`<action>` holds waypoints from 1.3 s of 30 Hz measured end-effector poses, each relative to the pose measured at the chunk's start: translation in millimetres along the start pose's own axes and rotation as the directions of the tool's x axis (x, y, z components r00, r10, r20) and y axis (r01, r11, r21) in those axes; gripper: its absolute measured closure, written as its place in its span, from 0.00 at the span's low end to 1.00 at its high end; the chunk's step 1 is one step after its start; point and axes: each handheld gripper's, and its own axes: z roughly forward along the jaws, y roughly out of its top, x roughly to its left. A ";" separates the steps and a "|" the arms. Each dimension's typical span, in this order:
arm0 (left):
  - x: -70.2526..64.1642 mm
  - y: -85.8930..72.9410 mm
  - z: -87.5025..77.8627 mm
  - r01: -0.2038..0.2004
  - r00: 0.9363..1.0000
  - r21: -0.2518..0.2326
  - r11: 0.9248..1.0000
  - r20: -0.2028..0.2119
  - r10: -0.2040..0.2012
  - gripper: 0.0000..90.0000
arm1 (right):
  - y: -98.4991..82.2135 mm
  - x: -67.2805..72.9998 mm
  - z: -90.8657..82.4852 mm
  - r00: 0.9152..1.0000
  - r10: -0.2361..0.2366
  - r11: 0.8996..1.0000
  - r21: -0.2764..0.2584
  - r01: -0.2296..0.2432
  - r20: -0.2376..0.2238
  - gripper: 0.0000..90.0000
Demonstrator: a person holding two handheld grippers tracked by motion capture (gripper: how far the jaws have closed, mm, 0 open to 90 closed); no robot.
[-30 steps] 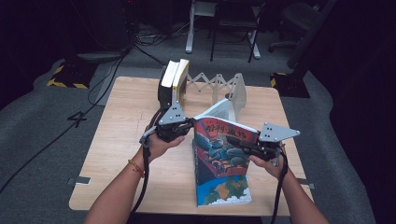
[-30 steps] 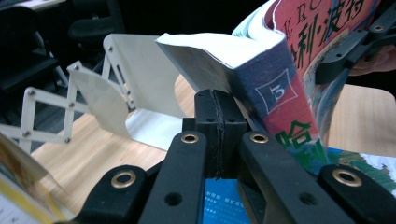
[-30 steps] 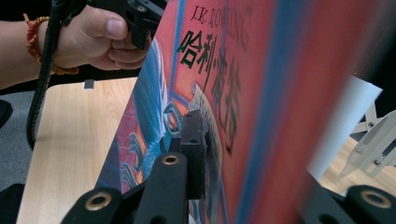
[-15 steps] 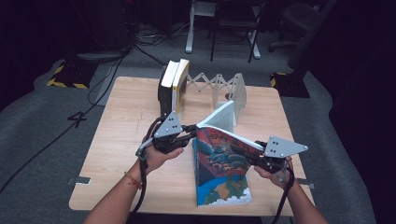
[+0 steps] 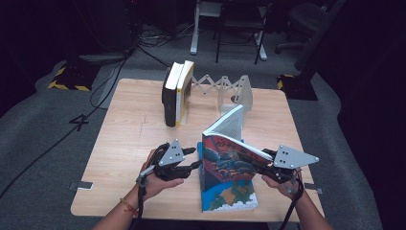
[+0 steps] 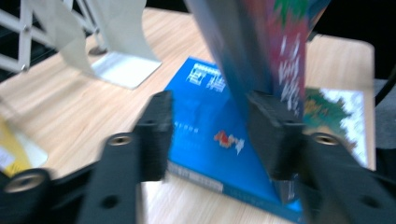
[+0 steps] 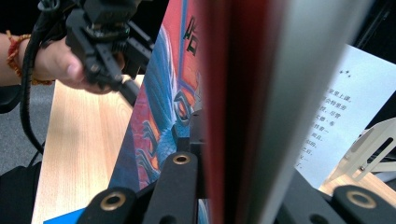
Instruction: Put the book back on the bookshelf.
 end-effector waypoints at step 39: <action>-39.6 -11.9 51.6 -0.011 0.998 -0.031 0.999 0.066 0.013 0.64 | -10.1 10.5 -16.4 1.000 -0.002 1.000 -0.009 0.002 0.022 0.89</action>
